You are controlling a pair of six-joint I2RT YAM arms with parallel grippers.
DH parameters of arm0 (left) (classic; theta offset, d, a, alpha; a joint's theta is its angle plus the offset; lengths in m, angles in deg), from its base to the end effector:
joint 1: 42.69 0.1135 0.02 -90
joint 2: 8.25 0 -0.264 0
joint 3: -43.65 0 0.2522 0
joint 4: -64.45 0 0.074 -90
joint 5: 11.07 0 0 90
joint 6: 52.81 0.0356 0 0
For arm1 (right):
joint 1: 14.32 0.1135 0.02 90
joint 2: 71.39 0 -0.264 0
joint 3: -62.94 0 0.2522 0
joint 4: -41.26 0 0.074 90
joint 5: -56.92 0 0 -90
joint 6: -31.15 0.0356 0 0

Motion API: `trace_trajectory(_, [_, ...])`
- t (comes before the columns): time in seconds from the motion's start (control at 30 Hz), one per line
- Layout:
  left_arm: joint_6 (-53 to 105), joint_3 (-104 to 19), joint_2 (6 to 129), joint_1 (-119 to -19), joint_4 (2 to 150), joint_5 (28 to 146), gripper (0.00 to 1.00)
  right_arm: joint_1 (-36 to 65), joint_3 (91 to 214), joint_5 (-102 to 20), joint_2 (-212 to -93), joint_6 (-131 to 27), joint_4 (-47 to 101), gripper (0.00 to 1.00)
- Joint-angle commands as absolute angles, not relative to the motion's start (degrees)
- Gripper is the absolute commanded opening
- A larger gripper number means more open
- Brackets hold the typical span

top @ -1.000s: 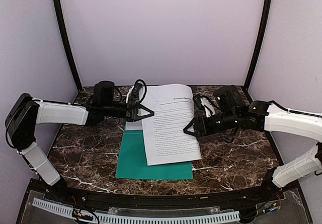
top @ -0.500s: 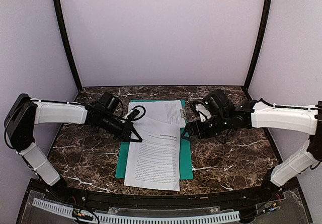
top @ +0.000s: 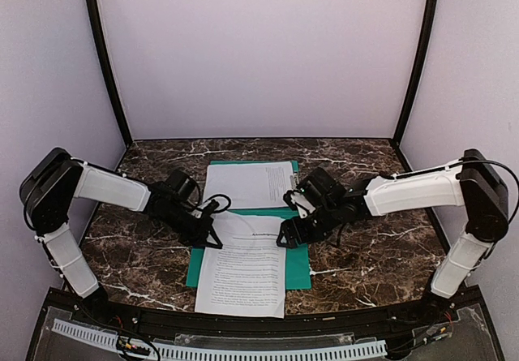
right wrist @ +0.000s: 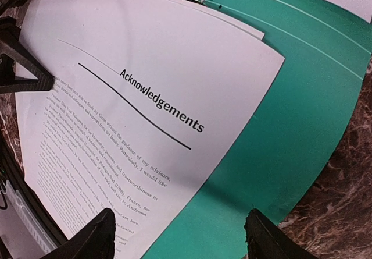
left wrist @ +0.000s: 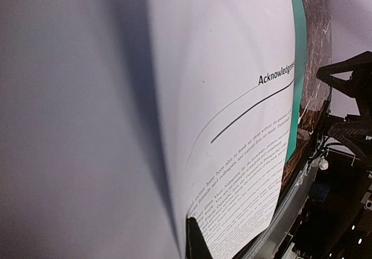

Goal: Put the files into the folder
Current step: Place the file at the center of the board.

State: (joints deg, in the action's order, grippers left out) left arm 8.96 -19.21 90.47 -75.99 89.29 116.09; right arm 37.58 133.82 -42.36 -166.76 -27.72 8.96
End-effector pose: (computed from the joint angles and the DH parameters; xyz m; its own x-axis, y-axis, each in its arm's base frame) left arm 0.2511 -0.1907 0.1374 -0.9660 0.1835 -0.1820 0.2584 0.6703 -0.6956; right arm 0.2016 0.2664 0.1805 -0.8716 -0.2847 -0.3991 -0.4446 0.8022 0.3986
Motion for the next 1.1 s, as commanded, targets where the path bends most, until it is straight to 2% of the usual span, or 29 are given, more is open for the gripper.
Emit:
trace_trajectory(0.0, [4.2,-15.9,89.5,-75.9,83.9,115.7,0.01,40.3,136.3,-43.2,-170.0,-27.2,11.0,0.72])
trace_trajectory(0.33, [-4.8,-7.8,85.9,-75.9,72.2,115.6,0.01,45.0,140.7,-37.2,-176.0,-26.5,4.5,0.63])
trace_trajectory(0.77, [-6.8,-6.8,85.8,-75.8,67.9,119.5,0.24,47.6,145.5,-31.9,-180.9,-26.2,-1.5,0.54])
trace_trajectory(1.07, [-5.2,-7.4,85.4,-75.7,70.7,119.4,0.25,48.8,148.3,-29.4,-182.3,-27.1,-3.7,0.53])
